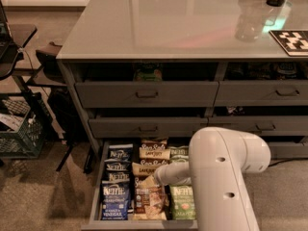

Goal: Pick brown chip bag from bottom drawer and place on counter

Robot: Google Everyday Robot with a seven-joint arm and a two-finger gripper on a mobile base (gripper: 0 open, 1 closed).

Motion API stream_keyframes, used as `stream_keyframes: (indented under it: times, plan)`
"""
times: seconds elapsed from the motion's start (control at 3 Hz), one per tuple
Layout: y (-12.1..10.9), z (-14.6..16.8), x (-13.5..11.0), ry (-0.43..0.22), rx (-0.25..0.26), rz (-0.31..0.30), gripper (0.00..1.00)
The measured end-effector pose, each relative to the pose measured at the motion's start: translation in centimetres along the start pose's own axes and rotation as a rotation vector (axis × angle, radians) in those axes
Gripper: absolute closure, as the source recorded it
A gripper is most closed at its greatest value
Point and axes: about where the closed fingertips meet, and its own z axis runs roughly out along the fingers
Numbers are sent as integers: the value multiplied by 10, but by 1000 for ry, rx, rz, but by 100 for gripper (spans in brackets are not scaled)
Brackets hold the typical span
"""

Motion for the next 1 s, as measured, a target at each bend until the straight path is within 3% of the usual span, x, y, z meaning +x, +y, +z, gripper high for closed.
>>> stream_keyframes:
  times: [0.33, 0.67, 1.0]
  plan:
    - [2, 22, 1, 11, -49, 15, 0]
    - [2, 22, 1, 11, -49, 15, 0]
    - [2, 22, 1, 11, -49, 15, 19]
